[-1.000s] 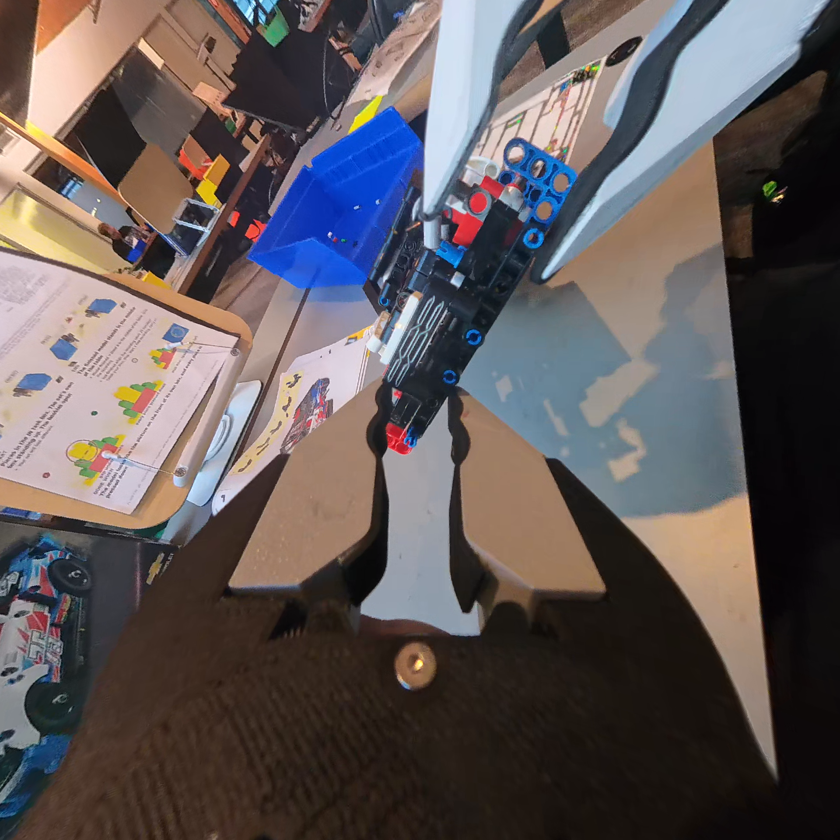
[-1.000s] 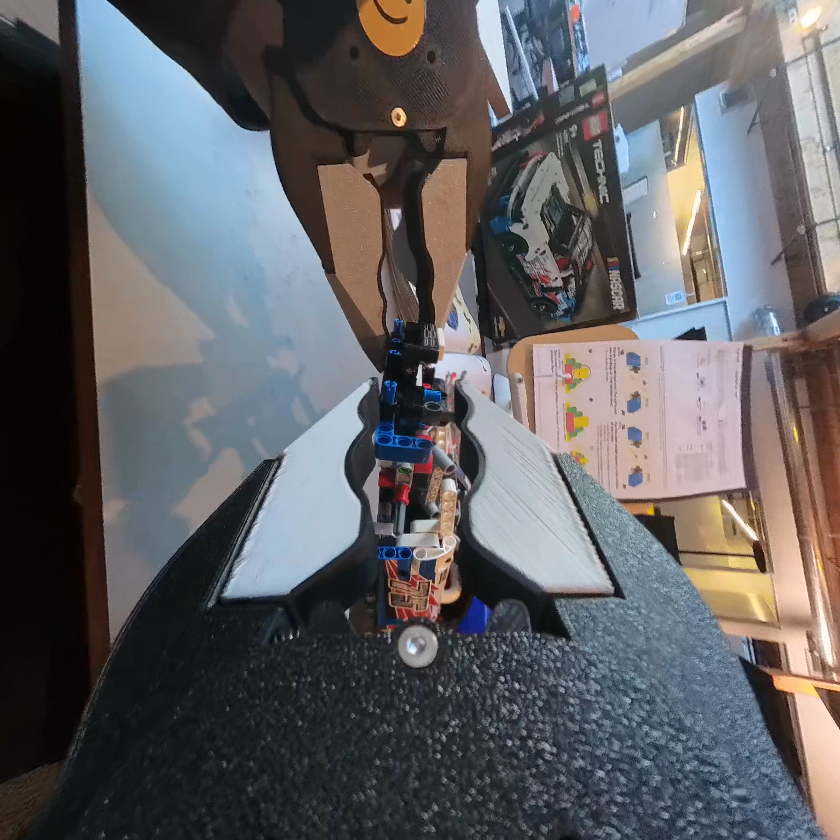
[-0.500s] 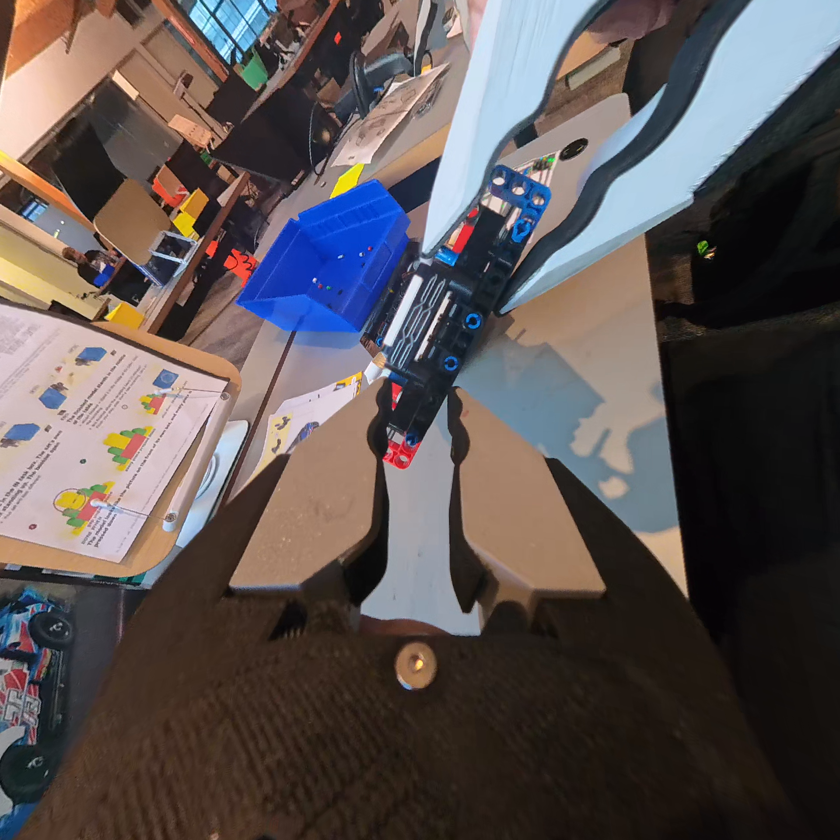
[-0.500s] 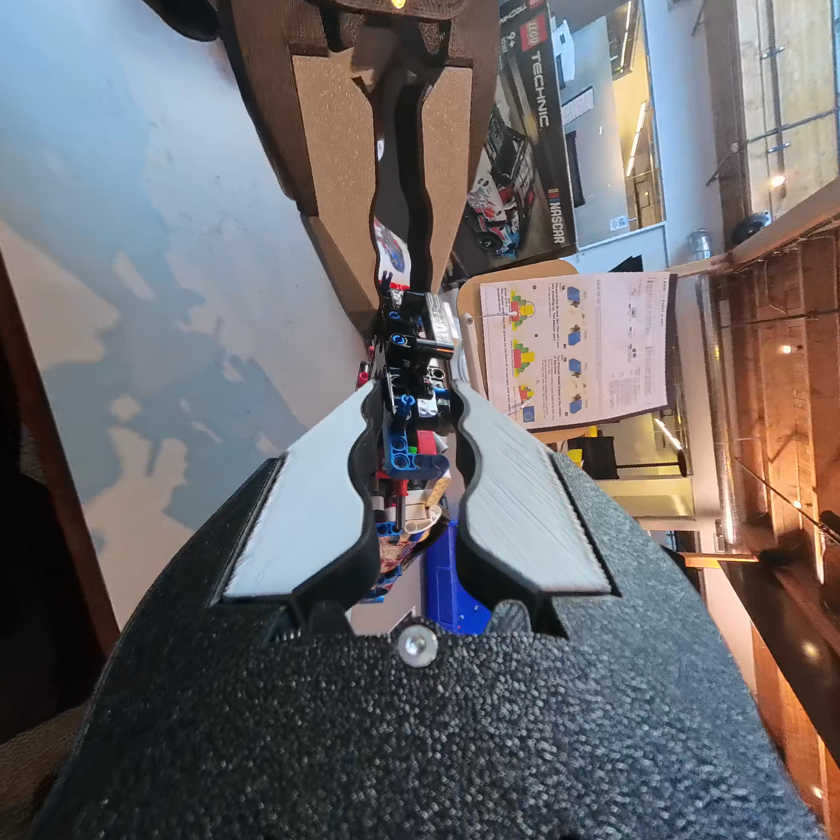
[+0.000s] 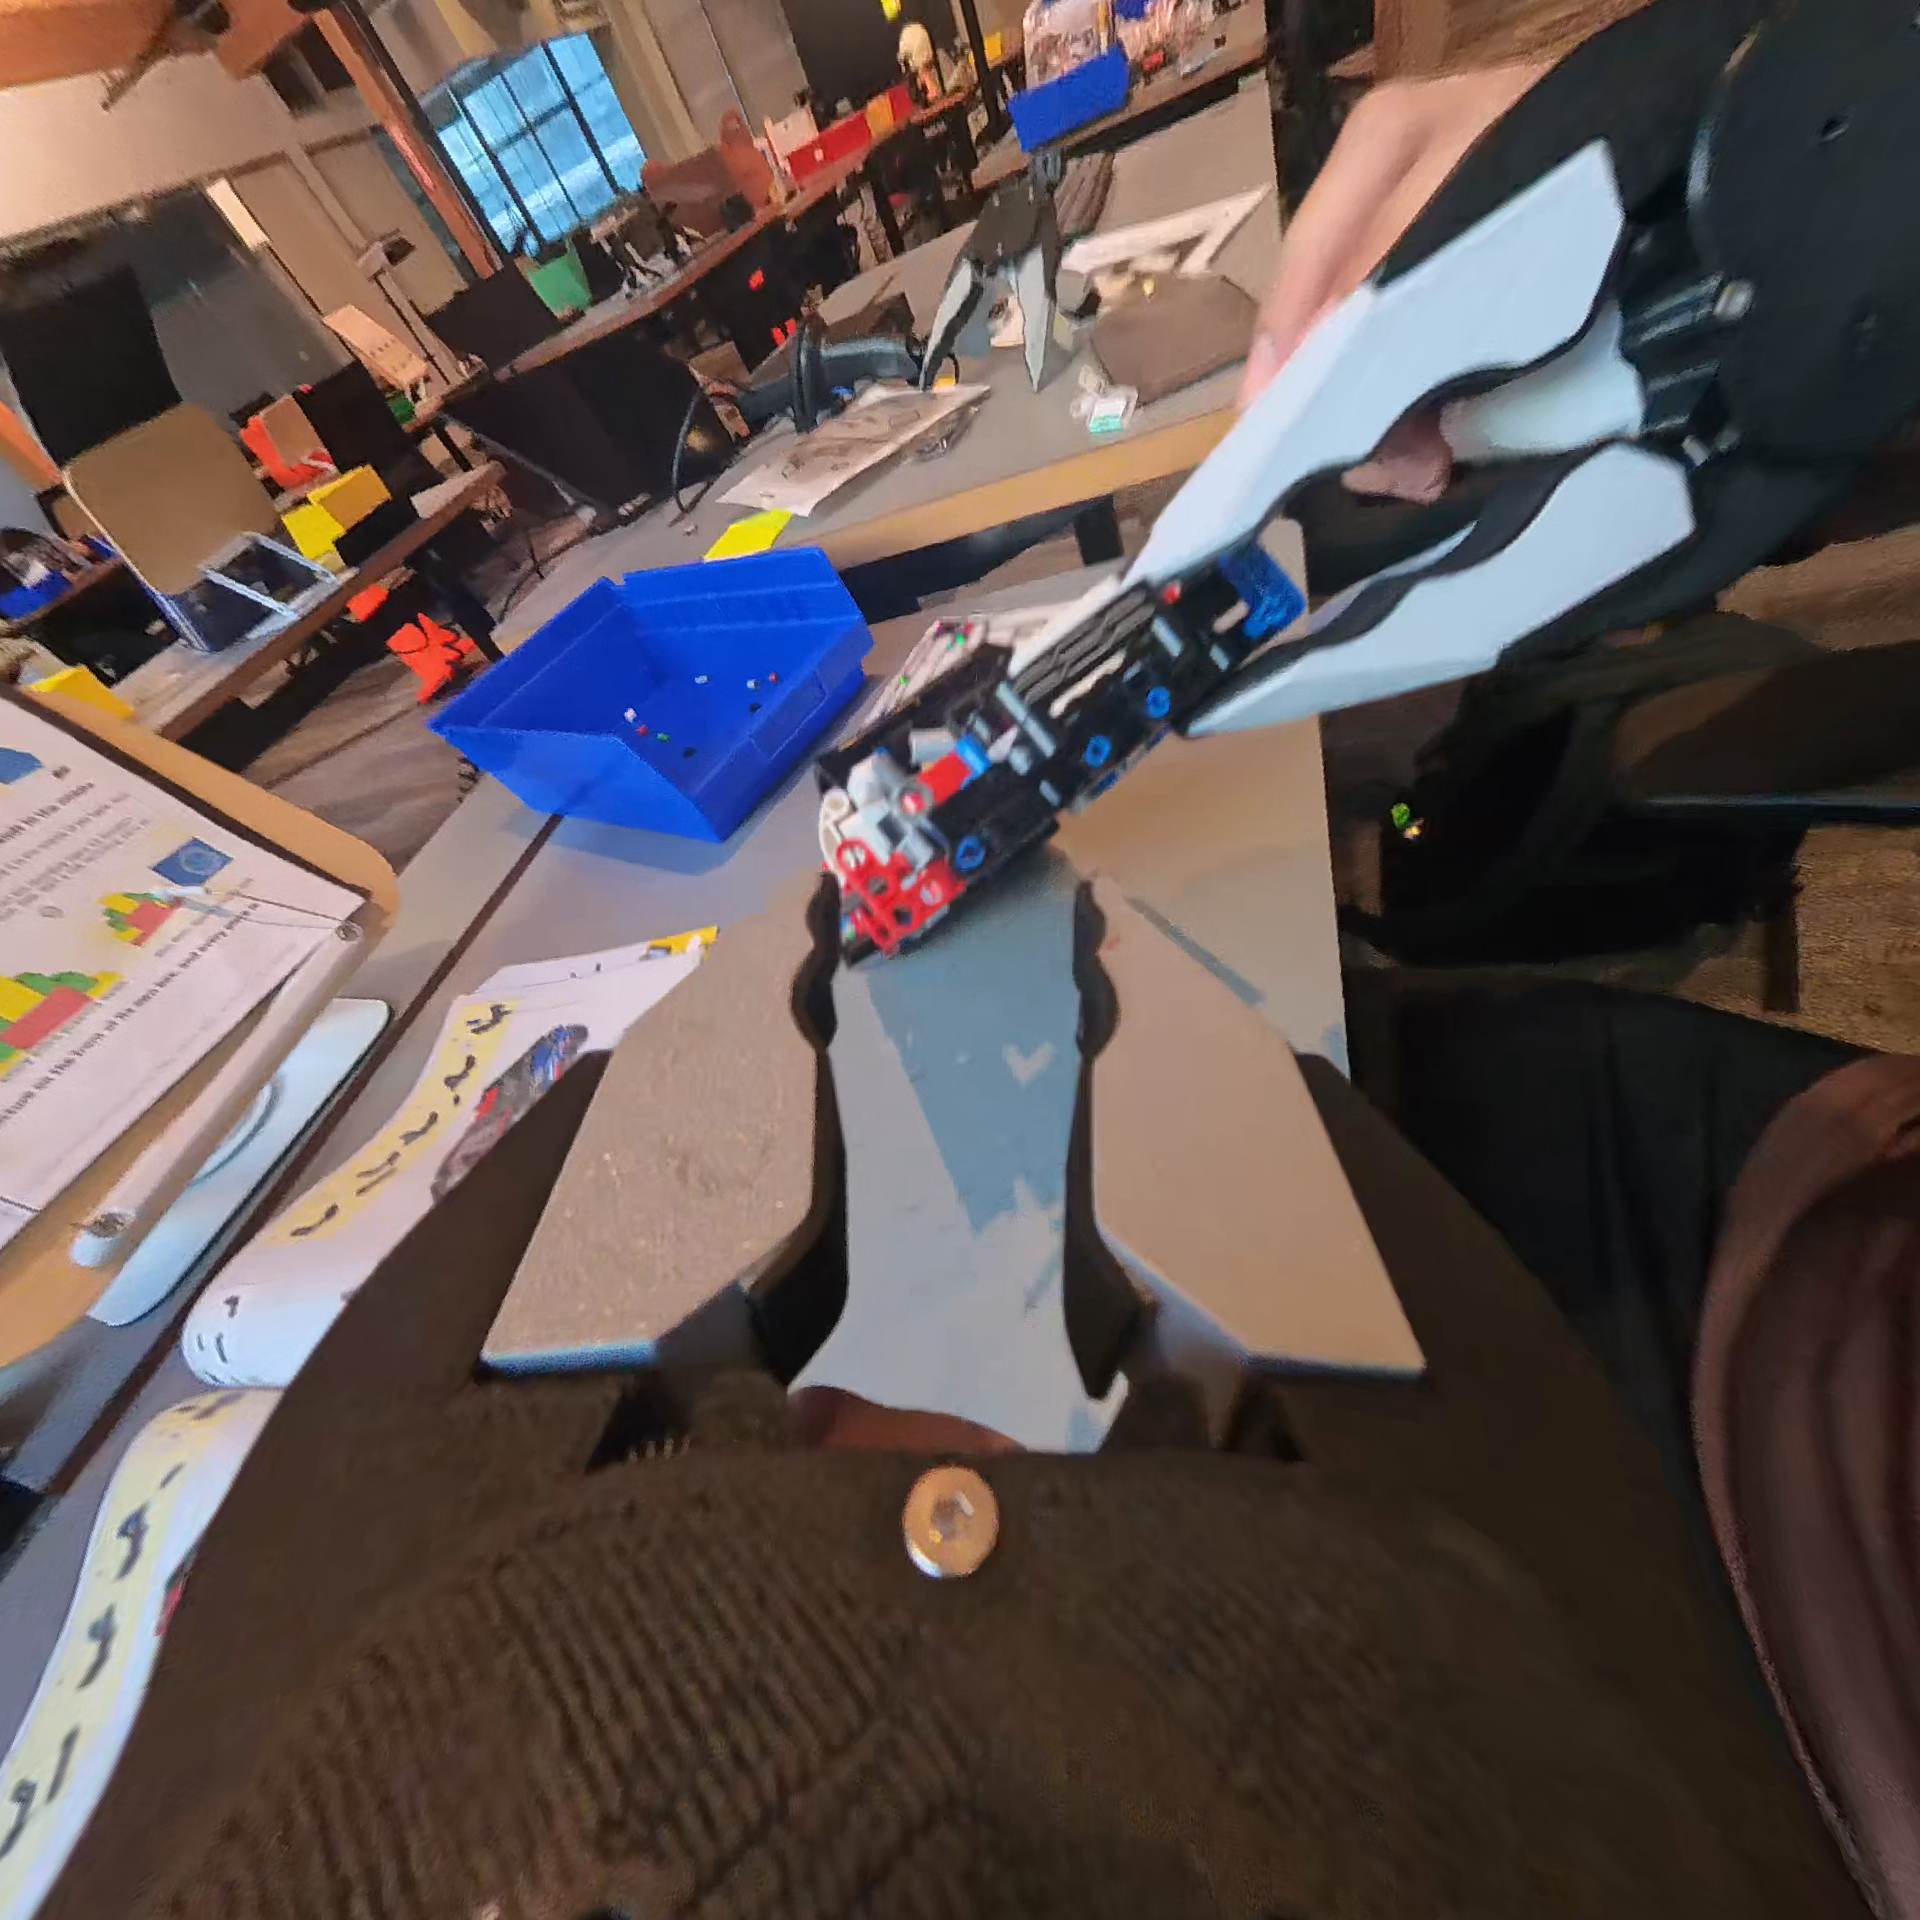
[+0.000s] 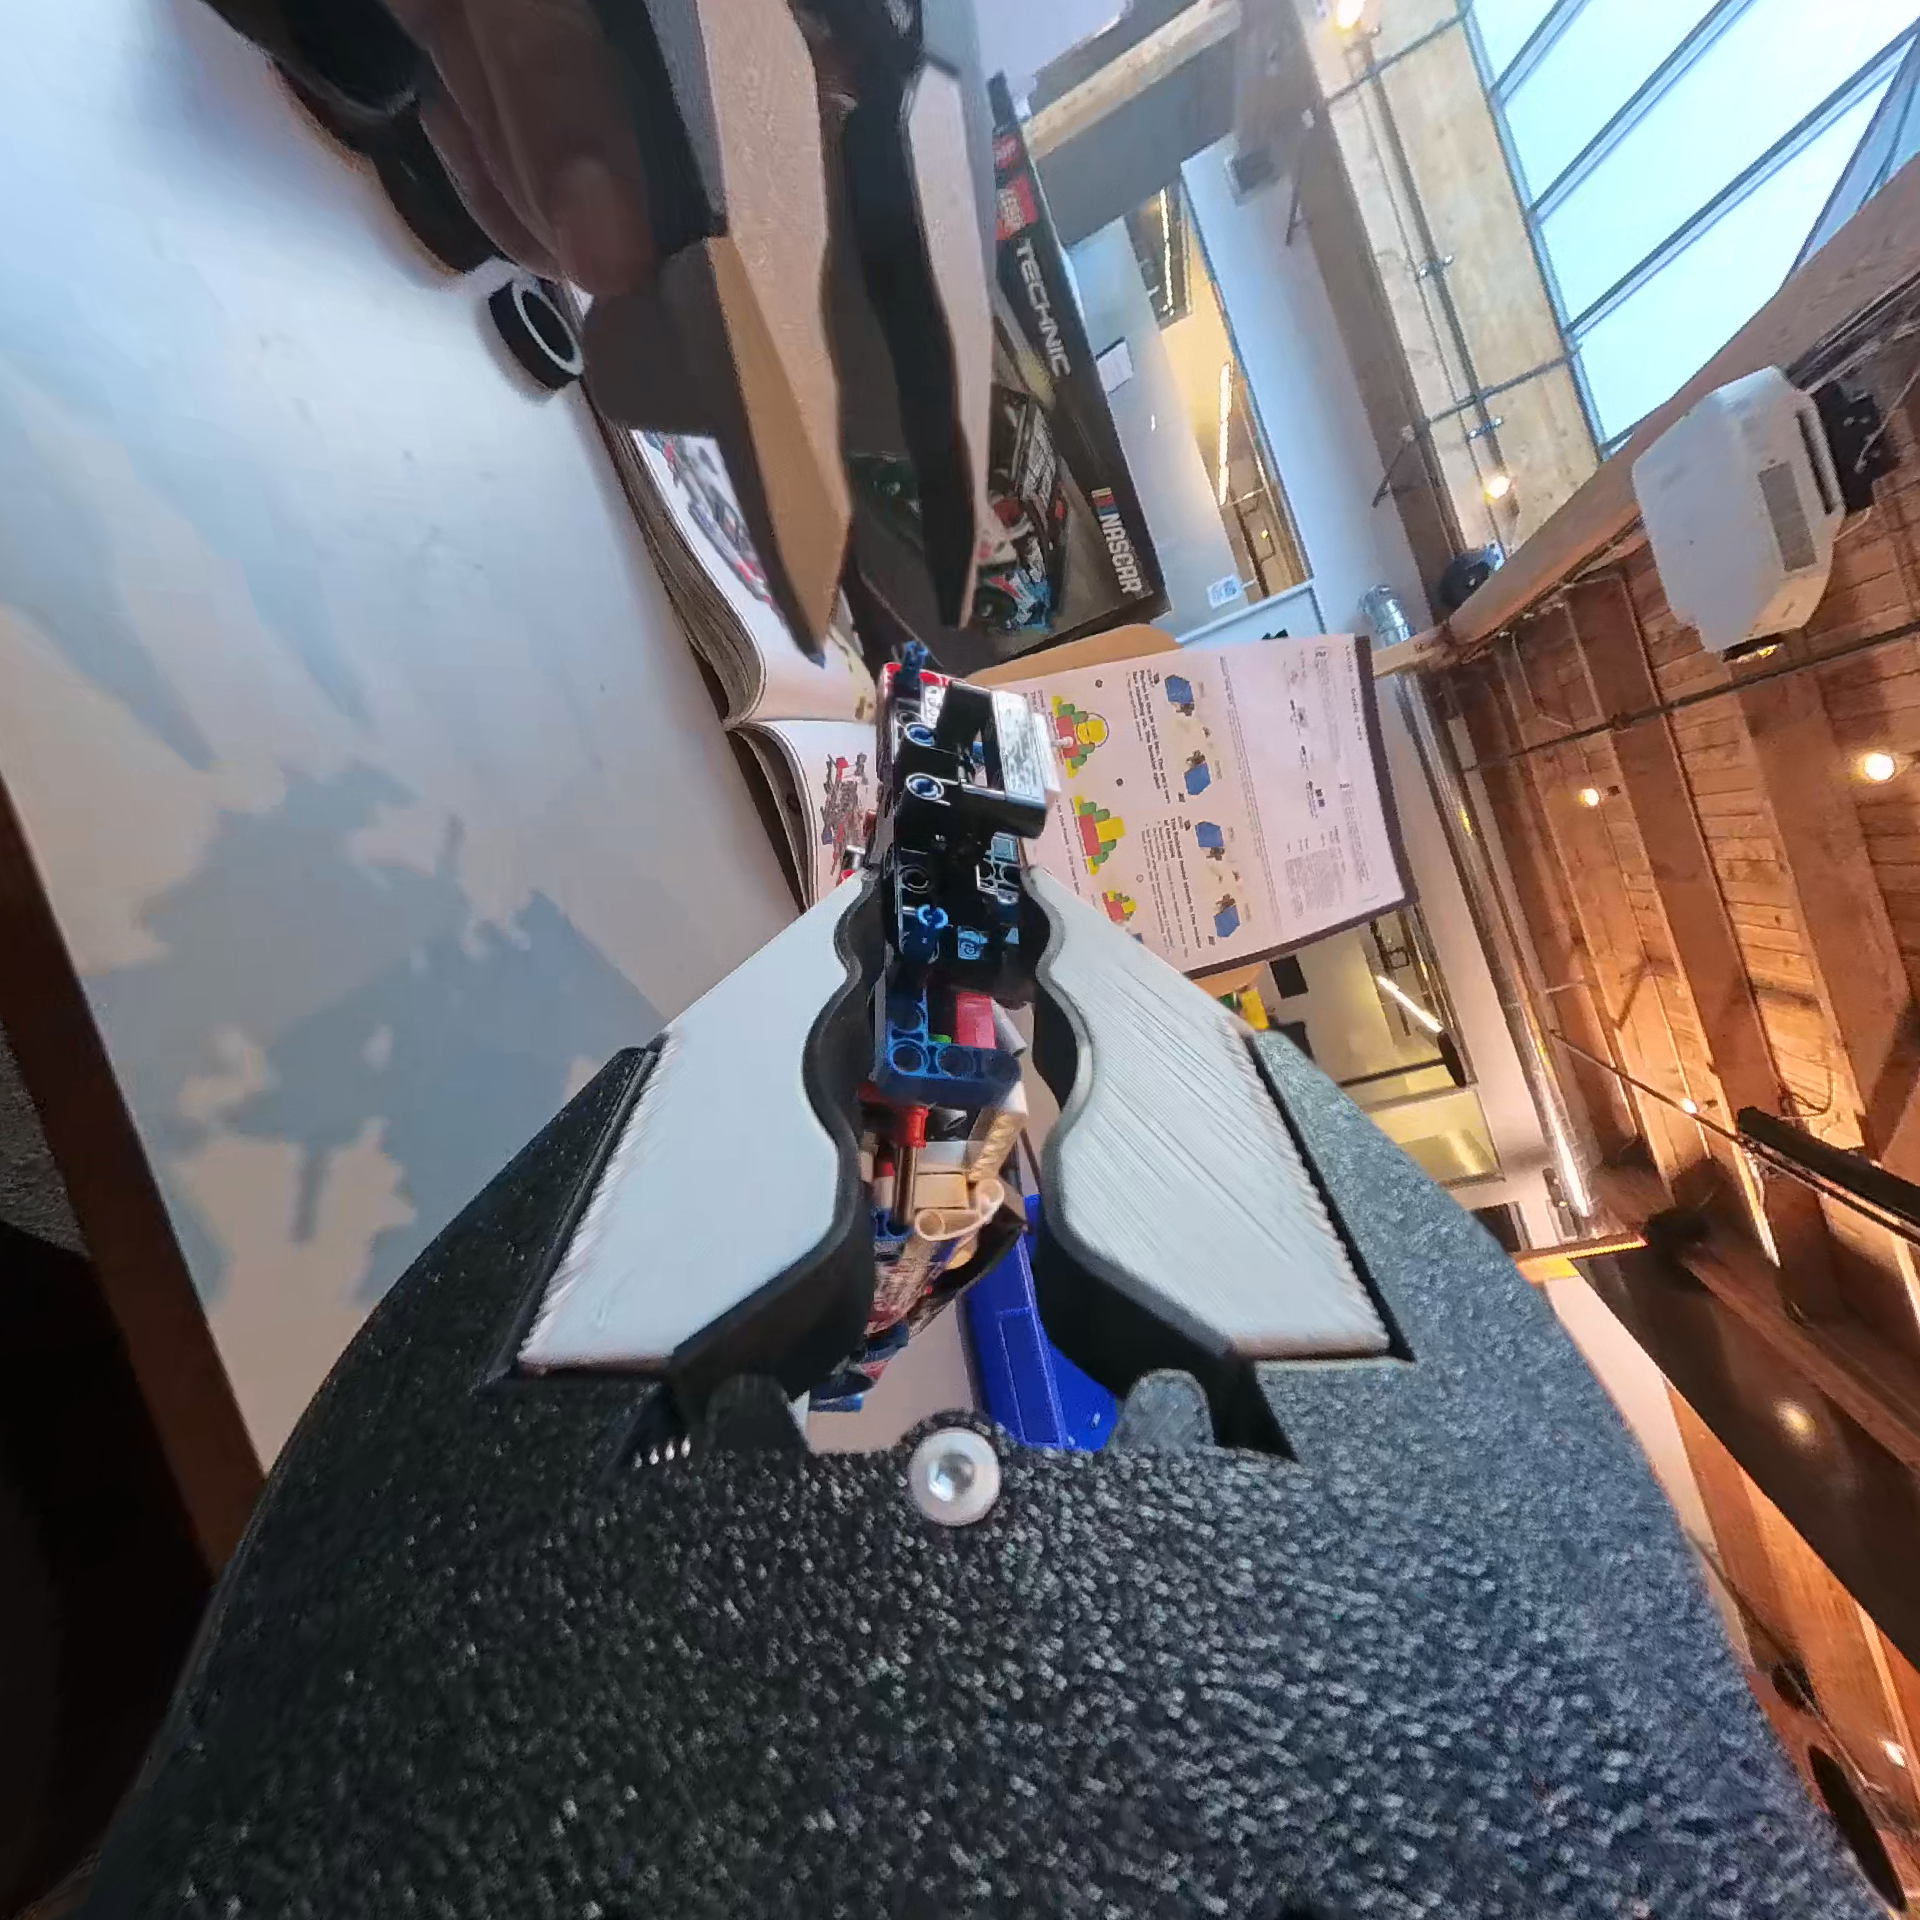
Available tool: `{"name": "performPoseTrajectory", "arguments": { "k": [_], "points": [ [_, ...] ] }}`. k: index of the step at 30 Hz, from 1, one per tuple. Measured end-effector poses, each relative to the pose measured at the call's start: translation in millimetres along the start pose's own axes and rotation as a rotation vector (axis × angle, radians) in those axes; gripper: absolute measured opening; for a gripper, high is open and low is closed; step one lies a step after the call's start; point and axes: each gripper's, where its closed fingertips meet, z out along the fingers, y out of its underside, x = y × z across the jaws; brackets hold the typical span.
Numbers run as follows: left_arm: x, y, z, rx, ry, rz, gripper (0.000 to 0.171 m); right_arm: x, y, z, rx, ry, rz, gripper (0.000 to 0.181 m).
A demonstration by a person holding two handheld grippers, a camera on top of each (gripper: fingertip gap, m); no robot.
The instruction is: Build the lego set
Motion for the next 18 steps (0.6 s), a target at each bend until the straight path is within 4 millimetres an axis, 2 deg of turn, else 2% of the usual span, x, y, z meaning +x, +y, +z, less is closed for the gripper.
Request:
{"name": "performPoseTrajectory", "arguments": {
  "k": [3, 6, 9, 13, 16, 18],
  "points": [
    [-0.8, 23.1, 7.5, -0.064, -0.006, 0.021, 0.052, -9.3, 3.2, -6.3, 0.028, 0.014, 0.006, 0.024],
    [0.7, 35.8, 18.5, -0.085, 0.005, 0.035, 0.051, -18.9, 9.0, -9.7, 0.024, 0.035, -0.004, 0.024],
    [7.6, 36.4, 28.5, -0.063, 0.032, 0.07, 0.043, -25.7, 16.4, -13.3, 0.017, 0.042, 0.012, 0.025],
    [19.4, 40.5, 45.7, -0.064, 0.081, 0.107, 0.046, -30.3, 25.2, -20.3, 0.024, 0.037, 0.064, 0.025],
    [31.4, 37.1, 56.6, -0.026, 0.125, 0.132, 0.028, -33.4, 38.2, -22.5, 0.005, 0.051, 0.065, 0.025],
    [32.0, 40.3, 65.5, -0.044, 0.1, 0.181, 0.026, -35.2, 48.1, -24.2, -0.014, 0.061, 0.076, 0.025]
  ]
}}
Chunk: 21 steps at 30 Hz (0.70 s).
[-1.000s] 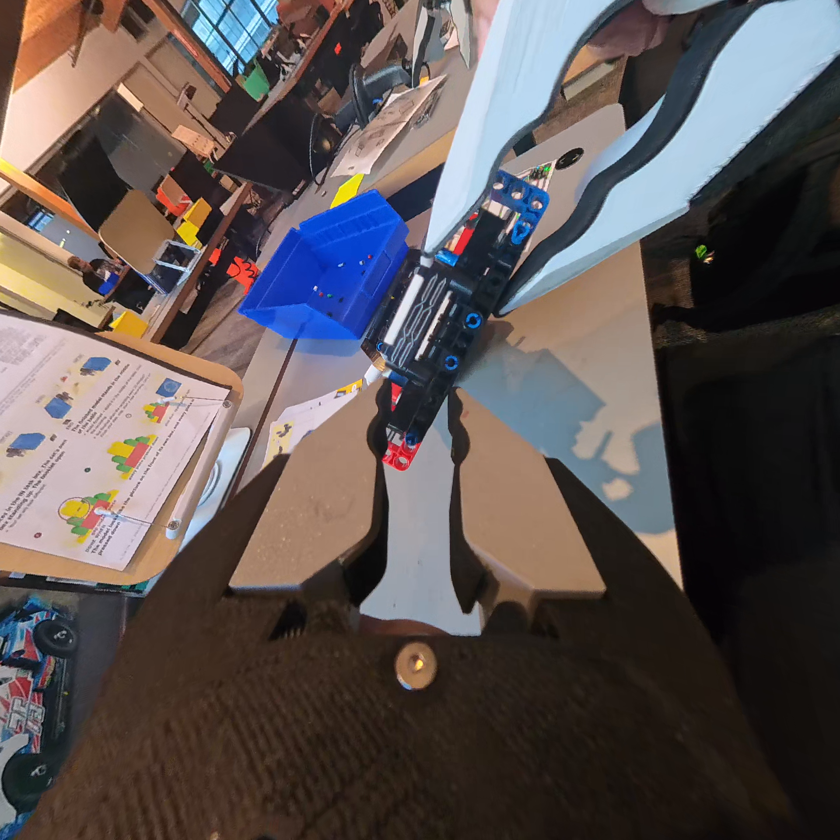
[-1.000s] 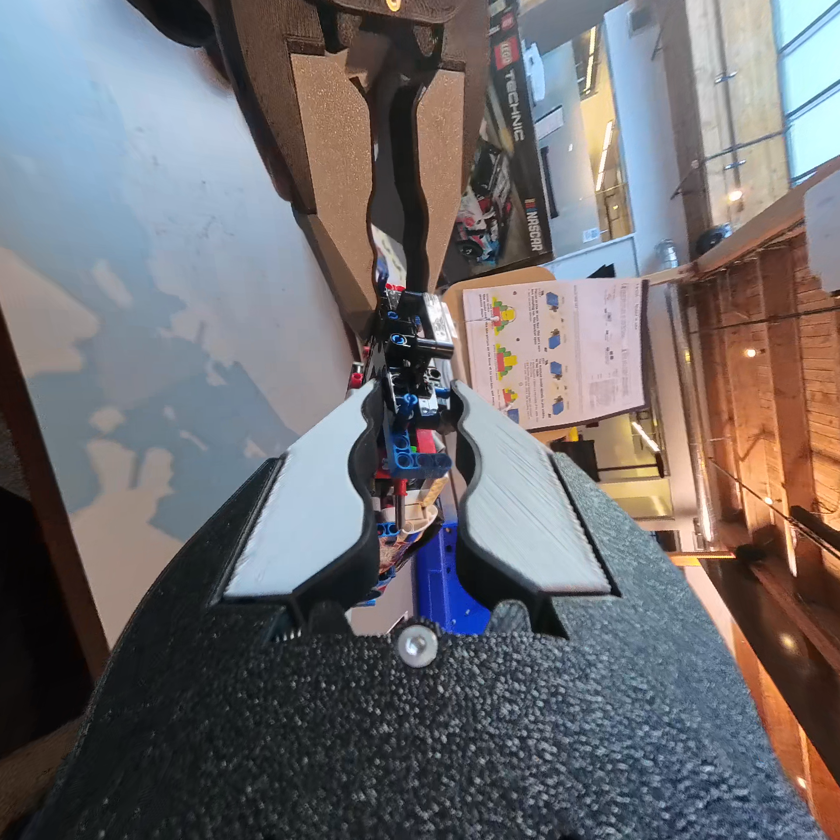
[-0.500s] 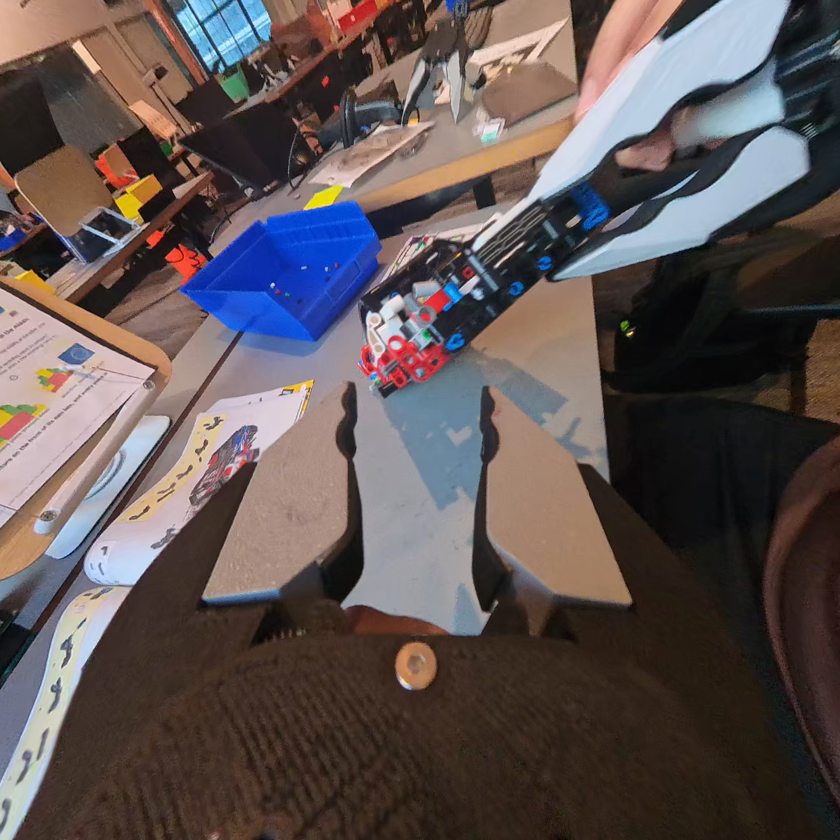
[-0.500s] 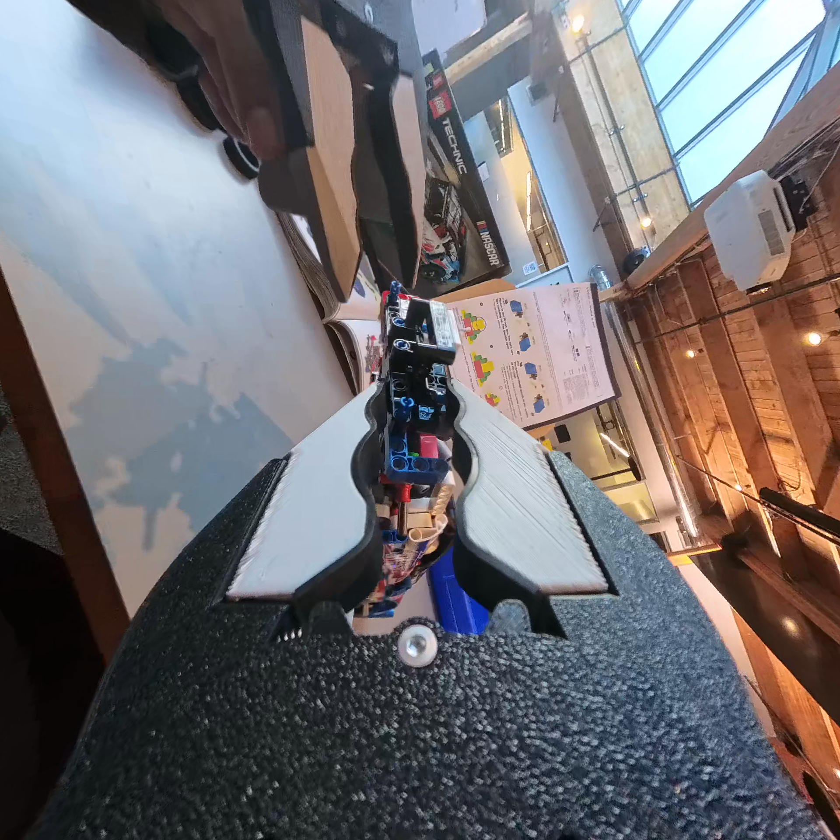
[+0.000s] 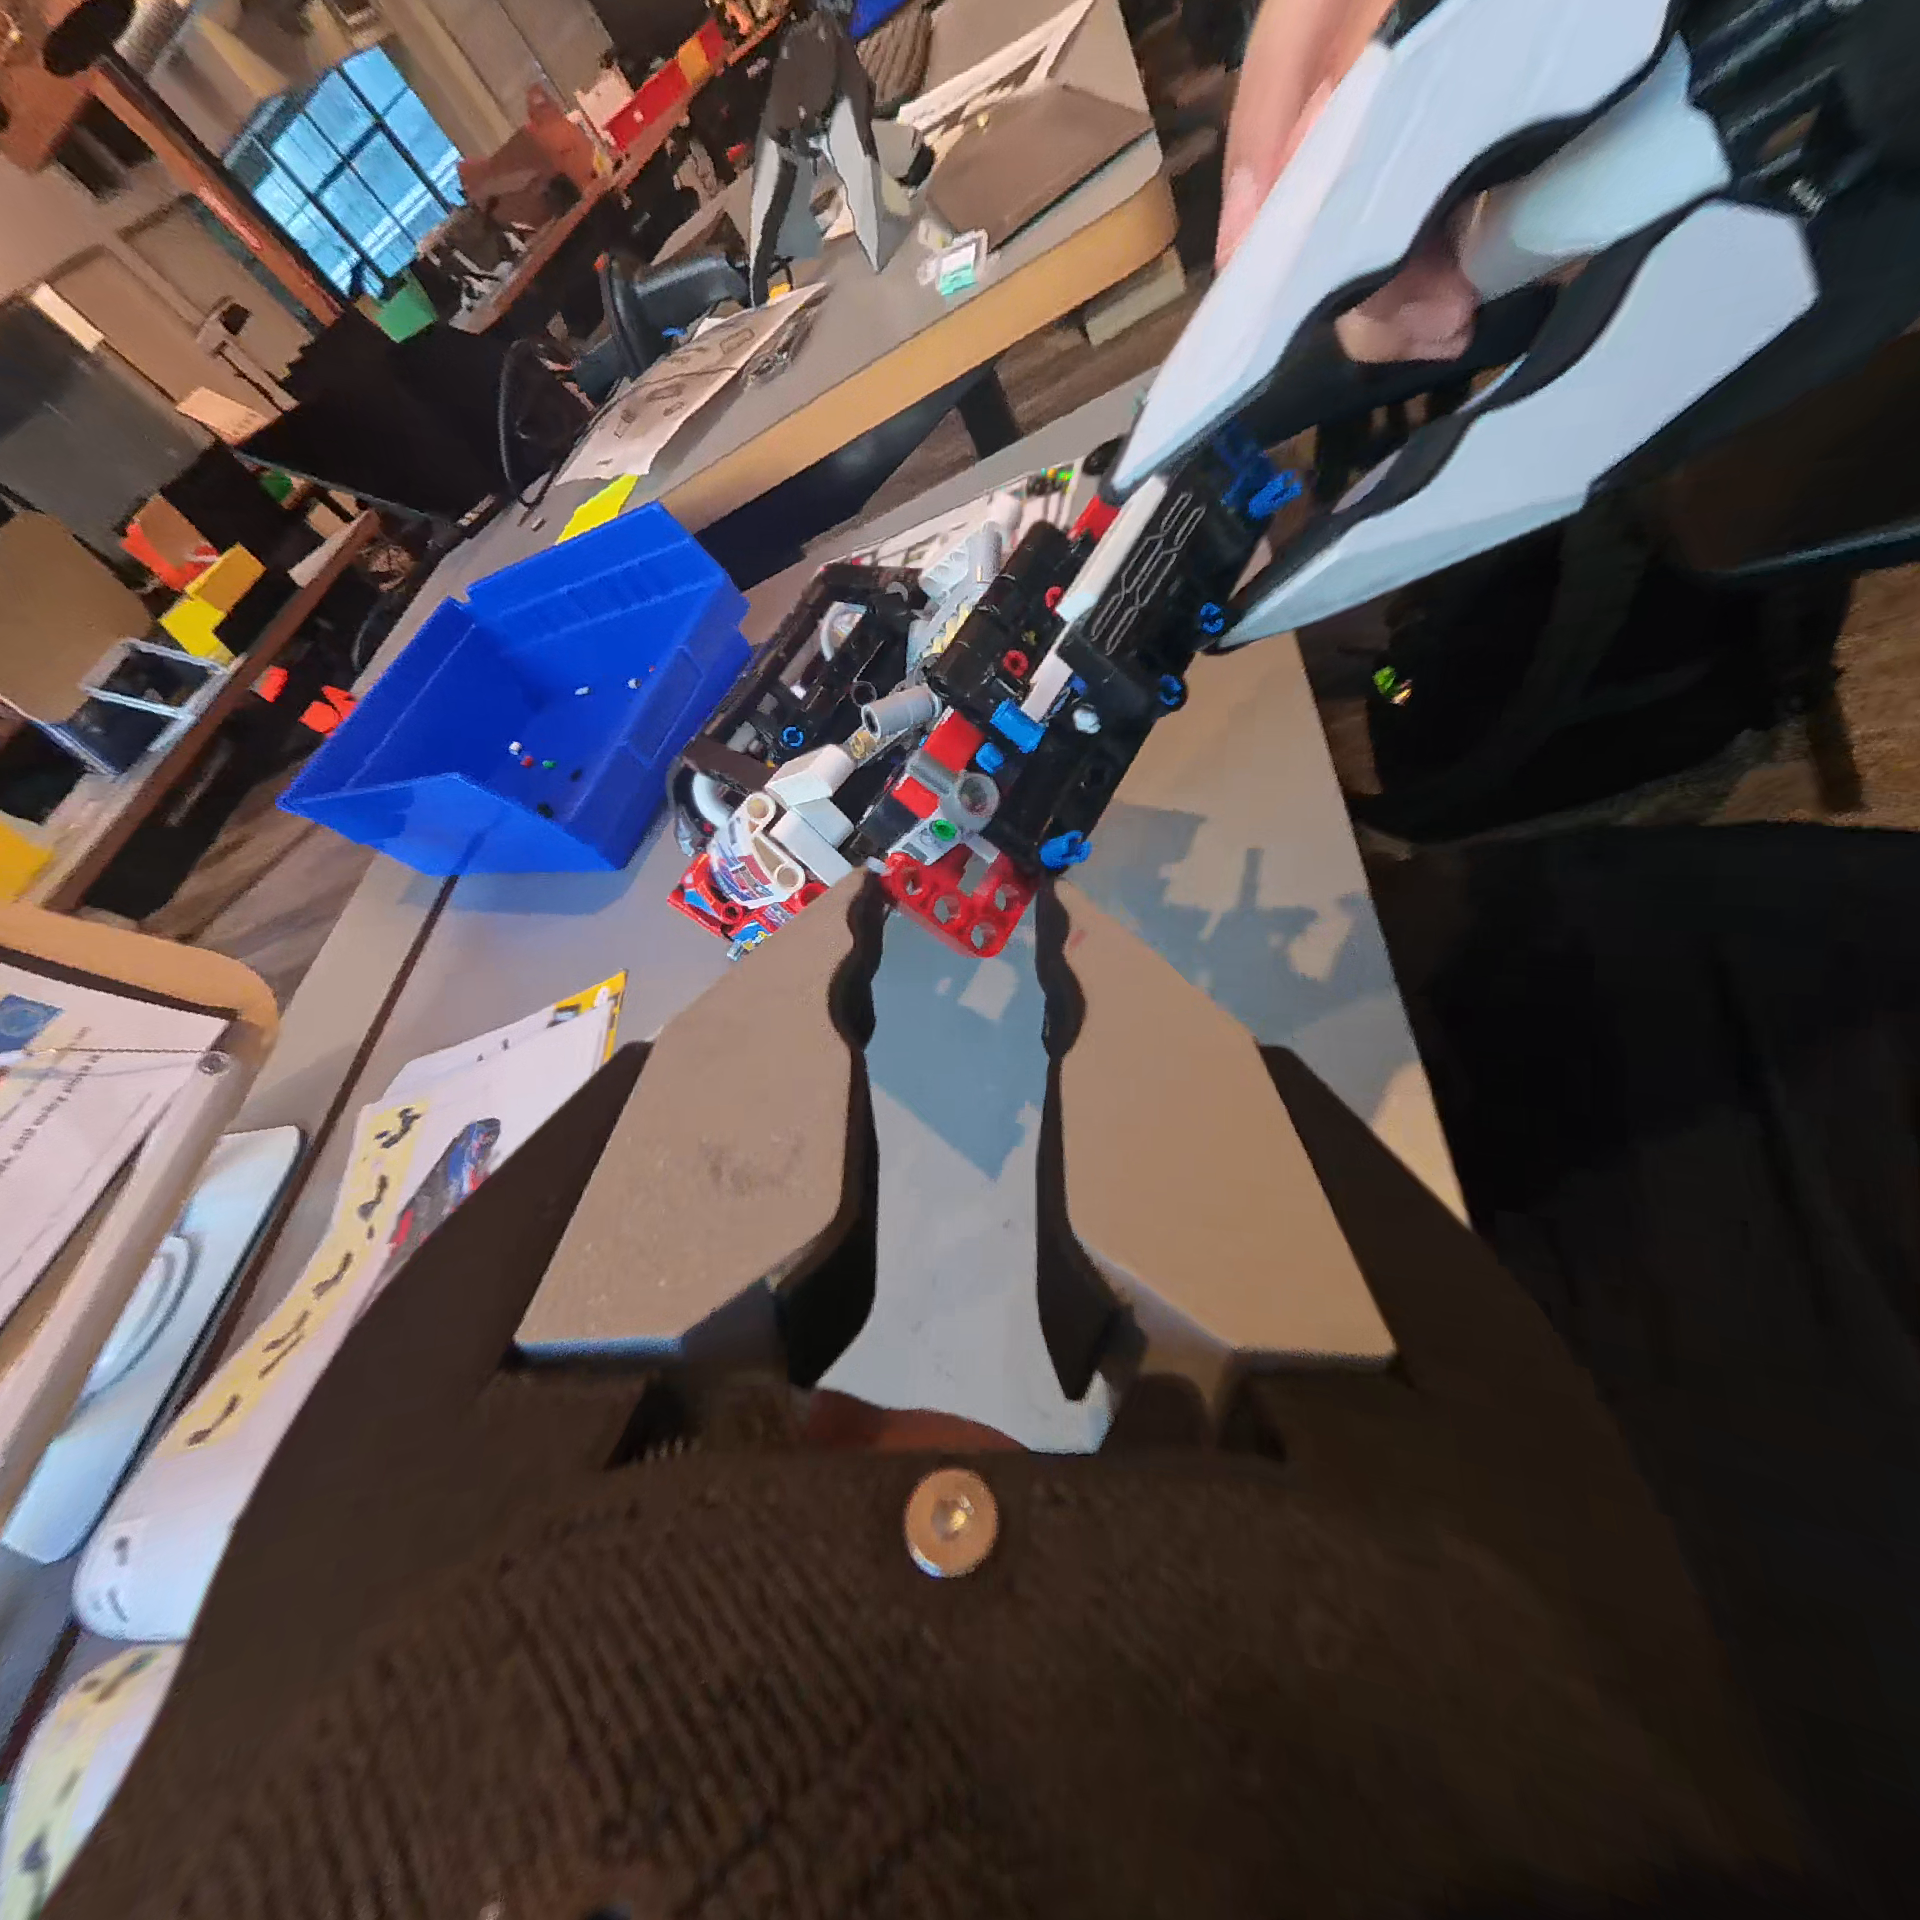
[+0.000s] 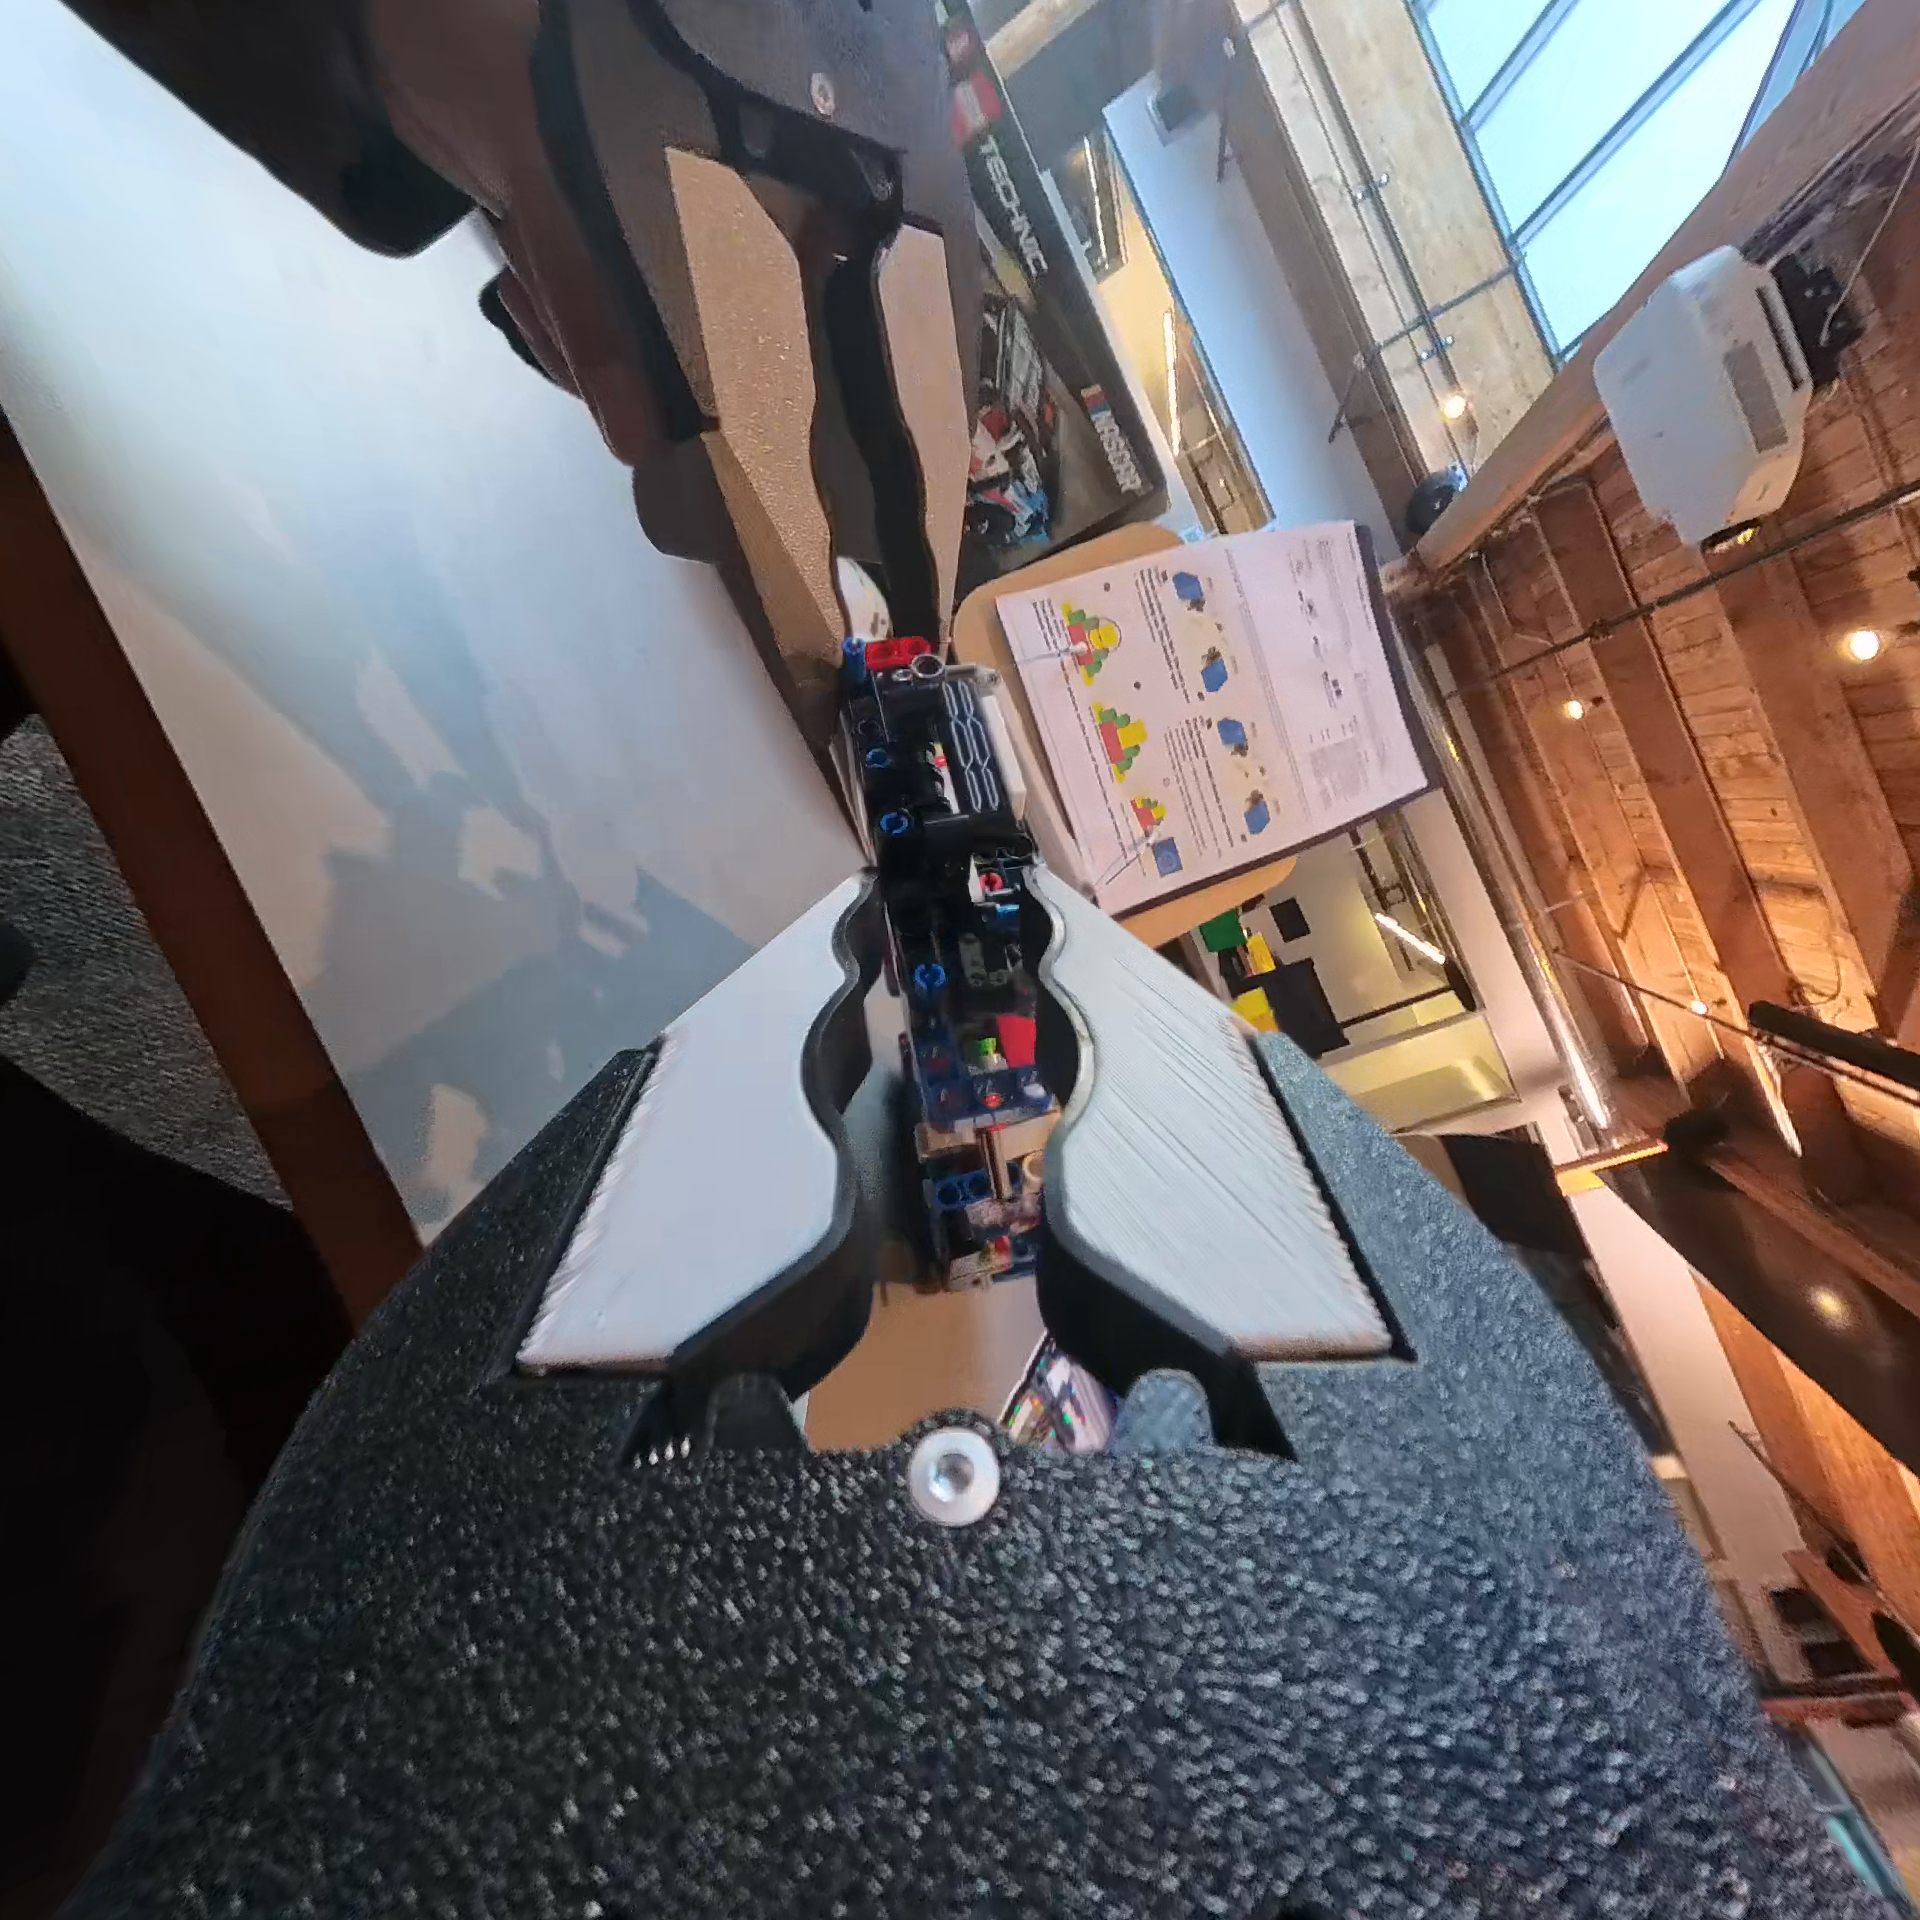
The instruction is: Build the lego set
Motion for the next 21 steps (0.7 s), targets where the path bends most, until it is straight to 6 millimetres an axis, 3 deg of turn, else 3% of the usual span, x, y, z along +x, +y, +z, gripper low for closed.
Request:
{"name": "performPoseTrajectory", "arguments": {
  "k": [4, 7, 10, 13, 16, 19, 21],
  "points": [
    [1.8, -1.4, 11.6, -0.003, -0.019, 0.009, 0.025, 6.1, 10.6, -9.4, -0.001, 0.048, 0.057, 0.027],
    [-0.3, -0.6, 15.2, -0.021, -0.021, -0.017, 0.024, 28.9, 10.0, -34.2, 0.049, 0.144, 0.14, 0.018],
    [0.7, -1.2, 16.8, -0.019, -0.014, -0.026, 0.024, 35.3, 27.9, -51.2, 0.008, 0.124, 0.289, 0.019],
    [0.9, -1.6, 17.5, -0.019, -0.026, -0.022, 0.024, 22.2, 45.2, -54.4, -0.036, 0.03, 0.488, 0.02],
    [3.5, 2.9, 16.3, -0.026, -0.043, -0.022, 0.025, -4.1, 49.6, -47.9, -0.053, -0.139, 0.789, 0.023],
    [10.3, 17.3, 13.6, -0.065, -0.073, 0.025, 0.024, -34.1, 51.0, -40.7, -0.098, -0.324, 1.059, 0.032],
    [17.5, 32.9, 11.2, -0.108, -0.075, 0.034, 0.024, -50.1, 57.0, -38.1, -0.151, -0.403, 1.128, 0.035]
  ]
}}
